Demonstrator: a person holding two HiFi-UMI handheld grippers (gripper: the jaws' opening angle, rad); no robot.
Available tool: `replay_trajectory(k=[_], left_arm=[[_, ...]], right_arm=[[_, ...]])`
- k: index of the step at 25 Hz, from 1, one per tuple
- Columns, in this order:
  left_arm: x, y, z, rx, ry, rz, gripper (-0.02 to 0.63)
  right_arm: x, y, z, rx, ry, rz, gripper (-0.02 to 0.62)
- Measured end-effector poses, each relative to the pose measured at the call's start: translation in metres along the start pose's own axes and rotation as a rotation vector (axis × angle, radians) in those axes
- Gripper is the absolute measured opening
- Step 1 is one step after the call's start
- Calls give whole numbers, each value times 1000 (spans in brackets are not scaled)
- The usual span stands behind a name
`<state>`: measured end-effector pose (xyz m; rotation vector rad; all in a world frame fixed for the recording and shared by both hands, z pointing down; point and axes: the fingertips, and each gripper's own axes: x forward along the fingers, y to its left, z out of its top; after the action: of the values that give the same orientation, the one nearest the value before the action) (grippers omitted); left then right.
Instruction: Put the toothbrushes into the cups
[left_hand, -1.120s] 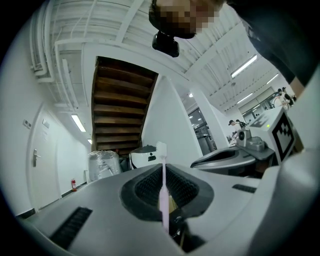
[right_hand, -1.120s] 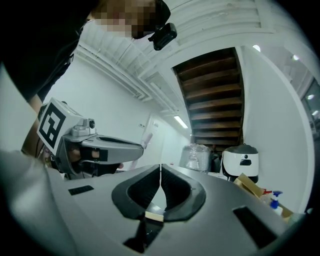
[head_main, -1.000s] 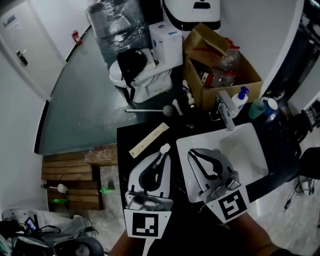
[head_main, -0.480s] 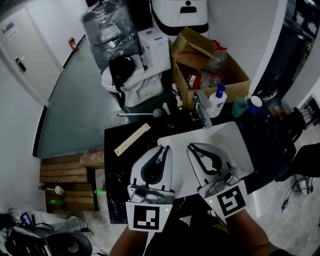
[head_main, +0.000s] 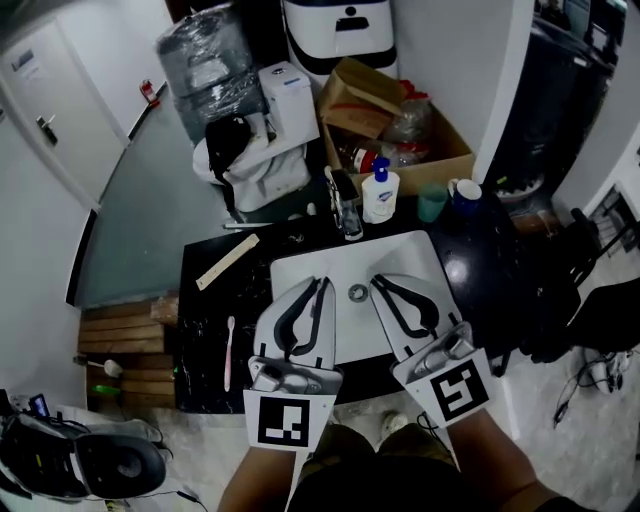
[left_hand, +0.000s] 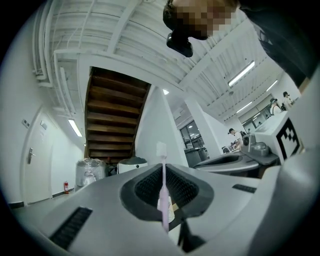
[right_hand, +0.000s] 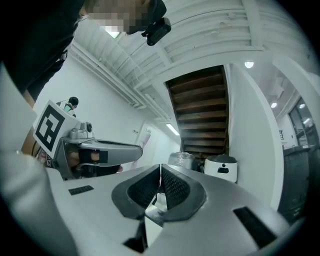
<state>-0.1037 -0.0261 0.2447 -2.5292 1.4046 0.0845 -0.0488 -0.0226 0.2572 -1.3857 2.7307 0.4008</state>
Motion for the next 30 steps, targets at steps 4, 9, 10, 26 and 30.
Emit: replay_trajectory(k=[4, 9, 10, 26, 30], left_arm=[[2, -40, 11, 7, -13, 4, 23], [10, -75, 20, 10, -23, -11, 23], [12, -79, 21, 10, -22, -16, 23], [56, -73, 15, -63, -36, -132, 23], [71, -78, 10, -76, -47, -166, 23]], right_arm=[[-37, -13, 2, 2, -8, 6, 32], [-65, -23, 4, 6, -12, 10, 33], [-67, -25, 6, 7, -15, 7, 32], [-45, -61, 2, -3, 5, -92, 32], [-45, -74, -6, -10, 26, -123, 32]])
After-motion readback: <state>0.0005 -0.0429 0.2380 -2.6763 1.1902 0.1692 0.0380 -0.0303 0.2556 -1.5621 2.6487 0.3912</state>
